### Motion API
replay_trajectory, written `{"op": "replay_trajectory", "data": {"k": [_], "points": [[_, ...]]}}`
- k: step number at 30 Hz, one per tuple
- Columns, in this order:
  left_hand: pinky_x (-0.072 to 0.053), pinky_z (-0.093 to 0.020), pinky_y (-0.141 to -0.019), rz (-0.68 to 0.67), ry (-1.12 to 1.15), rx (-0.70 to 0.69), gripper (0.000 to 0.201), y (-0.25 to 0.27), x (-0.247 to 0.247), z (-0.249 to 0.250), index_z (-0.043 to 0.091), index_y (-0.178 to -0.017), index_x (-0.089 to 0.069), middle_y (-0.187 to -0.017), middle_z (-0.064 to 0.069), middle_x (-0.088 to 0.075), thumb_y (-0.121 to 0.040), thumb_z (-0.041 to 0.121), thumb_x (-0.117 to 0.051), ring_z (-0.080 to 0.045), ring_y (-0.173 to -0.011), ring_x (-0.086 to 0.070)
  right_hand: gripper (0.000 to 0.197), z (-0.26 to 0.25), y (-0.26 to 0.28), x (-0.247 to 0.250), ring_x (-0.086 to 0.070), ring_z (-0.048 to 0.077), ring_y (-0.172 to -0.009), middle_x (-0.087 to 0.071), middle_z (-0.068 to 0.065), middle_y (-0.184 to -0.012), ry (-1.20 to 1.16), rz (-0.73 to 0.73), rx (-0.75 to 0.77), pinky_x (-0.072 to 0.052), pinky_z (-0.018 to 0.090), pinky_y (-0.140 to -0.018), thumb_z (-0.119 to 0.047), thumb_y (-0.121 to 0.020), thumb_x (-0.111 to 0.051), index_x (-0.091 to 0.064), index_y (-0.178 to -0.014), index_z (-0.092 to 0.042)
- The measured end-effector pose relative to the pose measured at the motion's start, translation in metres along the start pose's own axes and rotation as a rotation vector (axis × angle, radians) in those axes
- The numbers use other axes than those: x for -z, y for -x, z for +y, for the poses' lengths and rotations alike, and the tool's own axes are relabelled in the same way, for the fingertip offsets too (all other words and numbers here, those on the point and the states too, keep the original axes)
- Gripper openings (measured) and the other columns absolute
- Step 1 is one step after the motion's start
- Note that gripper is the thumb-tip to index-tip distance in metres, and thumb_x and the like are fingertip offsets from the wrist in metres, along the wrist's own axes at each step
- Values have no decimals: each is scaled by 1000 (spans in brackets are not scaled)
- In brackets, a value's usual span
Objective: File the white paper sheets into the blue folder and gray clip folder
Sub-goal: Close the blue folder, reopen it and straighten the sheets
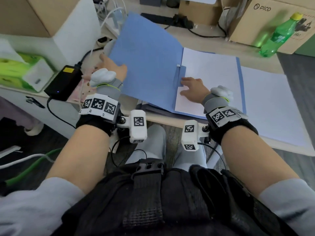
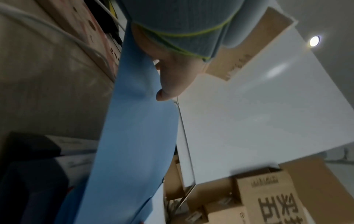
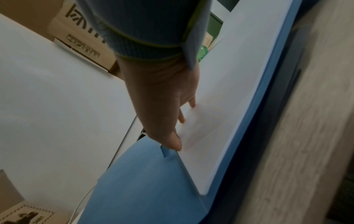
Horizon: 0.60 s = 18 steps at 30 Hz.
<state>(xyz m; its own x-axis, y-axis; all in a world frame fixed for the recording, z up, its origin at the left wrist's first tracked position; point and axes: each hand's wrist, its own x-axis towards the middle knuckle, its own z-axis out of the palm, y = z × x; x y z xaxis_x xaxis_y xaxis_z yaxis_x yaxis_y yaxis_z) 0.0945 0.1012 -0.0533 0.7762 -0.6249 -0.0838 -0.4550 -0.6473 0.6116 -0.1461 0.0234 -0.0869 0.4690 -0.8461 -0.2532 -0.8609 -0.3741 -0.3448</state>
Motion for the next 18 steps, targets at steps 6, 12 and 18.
{"op": "replay_trajectory", "data": {"k": [6, 12, 18], "points": [[-42, -21, -73, -129, 437, -308, 43, 11, 43, 13, 16, -109, -66, -98, -2, -67, -70, 10, -51, -18, -93, -61, 55, -2, 2, -4, -16, 27, -144, -20, -6, -158, -59, 10, -11, -17, 37, -118, -10, -93, -46, -33, -146, -16], [-53, -25, -70, -717, 884, -460, 38, 41, 50, 51, 14, -97, -67, -91, -2, -70, -68, 4, -45, -17, -81, -66, 58, 5, 0, -8, -21, 25, -145, -23, 0, -158, -121, 1, 18, -16, 38, -120, -6, -89, -50, -37, -145, -14], [-58, -37, -67, -1017, 763, -417, 36, 81, 19, 94, 17, -109, -56, -102, -11, -59, -86, 44, -47, -22, -88, -62, 45, 7, 14, -2, -39, 25, -133, -44, 6, -145, -257, 58, 45, -28, 36, -111, -3, -92, -46, -48, -137, -13]]}}
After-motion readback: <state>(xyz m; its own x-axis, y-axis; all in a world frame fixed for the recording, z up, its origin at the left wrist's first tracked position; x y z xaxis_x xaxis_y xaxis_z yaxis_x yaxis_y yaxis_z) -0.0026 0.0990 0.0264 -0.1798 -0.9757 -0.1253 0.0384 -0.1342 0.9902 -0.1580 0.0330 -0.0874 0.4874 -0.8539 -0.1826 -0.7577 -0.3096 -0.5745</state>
